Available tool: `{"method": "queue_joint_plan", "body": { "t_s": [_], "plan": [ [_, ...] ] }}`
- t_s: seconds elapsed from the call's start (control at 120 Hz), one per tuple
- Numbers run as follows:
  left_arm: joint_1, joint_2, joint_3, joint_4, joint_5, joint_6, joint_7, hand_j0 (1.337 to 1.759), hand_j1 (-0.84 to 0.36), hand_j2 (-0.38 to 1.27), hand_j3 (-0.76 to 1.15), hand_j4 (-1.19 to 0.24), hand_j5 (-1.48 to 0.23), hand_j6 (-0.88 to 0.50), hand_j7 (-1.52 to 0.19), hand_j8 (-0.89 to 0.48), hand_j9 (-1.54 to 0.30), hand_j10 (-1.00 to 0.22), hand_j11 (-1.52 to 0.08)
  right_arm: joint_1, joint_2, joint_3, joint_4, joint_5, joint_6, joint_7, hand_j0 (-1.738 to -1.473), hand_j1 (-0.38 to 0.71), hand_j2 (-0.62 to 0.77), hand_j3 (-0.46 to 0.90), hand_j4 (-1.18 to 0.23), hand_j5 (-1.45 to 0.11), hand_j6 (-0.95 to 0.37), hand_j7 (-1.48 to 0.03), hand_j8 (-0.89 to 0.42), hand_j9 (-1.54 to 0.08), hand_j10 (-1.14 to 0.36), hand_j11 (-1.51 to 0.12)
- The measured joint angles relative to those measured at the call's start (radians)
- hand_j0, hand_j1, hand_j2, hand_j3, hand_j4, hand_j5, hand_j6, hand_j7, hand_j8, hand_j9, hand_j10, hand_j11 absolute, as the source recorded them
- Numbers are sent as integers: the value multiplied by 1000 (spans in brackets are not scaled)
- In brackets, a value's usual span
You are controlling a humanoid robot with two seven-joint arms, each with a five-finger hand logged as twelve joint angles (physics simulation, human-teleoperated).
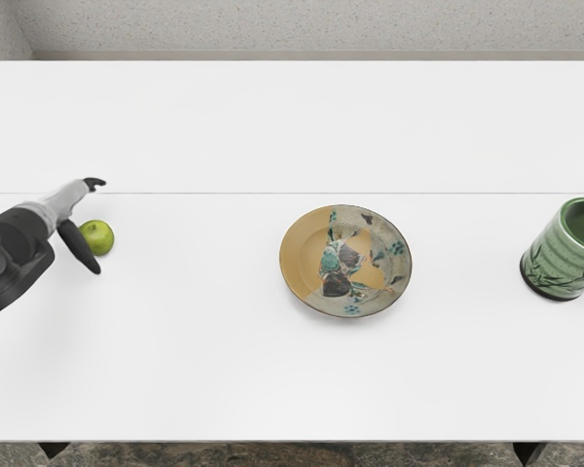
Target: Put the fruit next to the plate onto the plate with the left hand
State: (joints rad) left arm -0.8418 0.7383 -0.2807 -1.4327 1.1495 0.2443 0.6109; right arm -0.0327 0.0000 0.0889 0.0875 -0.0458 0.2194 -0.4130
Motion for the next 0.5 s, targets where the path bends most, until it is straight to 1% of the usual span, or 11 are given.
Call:
{"method": "queue_joint_plan", "body": {
  "t_s": [0.108, 0.208, 0.383, 0.5],
  "plan": [
    [20, -16, 0, 0, 29, 15, 0, 1658, 179, 32, 0, -149, -188, -151, -187, -151, -187, -149, -187, 0, 0, 1, 0, 0, 0, 1, -1658, -349, 0, 0, 0, 0, 0, 0, 0, 0, 0, 0],
    [12, -26, 0, -2, 43, 20, 0, 1658, 150, 38, 0, -174, -220, -176, -220, -176, -220, -174, -219, 0, 0, 2, 0, 0, 0, 2, -1658, -349, 0, 0, 0, 0, 0, 0, 0, 0, 0, 0],
    [18, -54, -1, -4, 65, 24, 0, 1658, 115, 43, 0, -203, -258, -205, -258, -204, -257, -202, -257, 1, 0, 2, 0, 0, 0, 3, -1658, -349, 0, 0, 0, 0, 0, 0, 0, 0, 0, 0],
    [18, -38, -1, -4, 69, 25, 0, 1658, 102, 46, 0, -214, -272, -215, -271, -215, -271, -213, -271, 1, 0, 2, 0, 0, 0, 3, -1658, -349, 0, 0, 0, 0, 0, 0, 0, 0, 0, 0]
  ]
}}
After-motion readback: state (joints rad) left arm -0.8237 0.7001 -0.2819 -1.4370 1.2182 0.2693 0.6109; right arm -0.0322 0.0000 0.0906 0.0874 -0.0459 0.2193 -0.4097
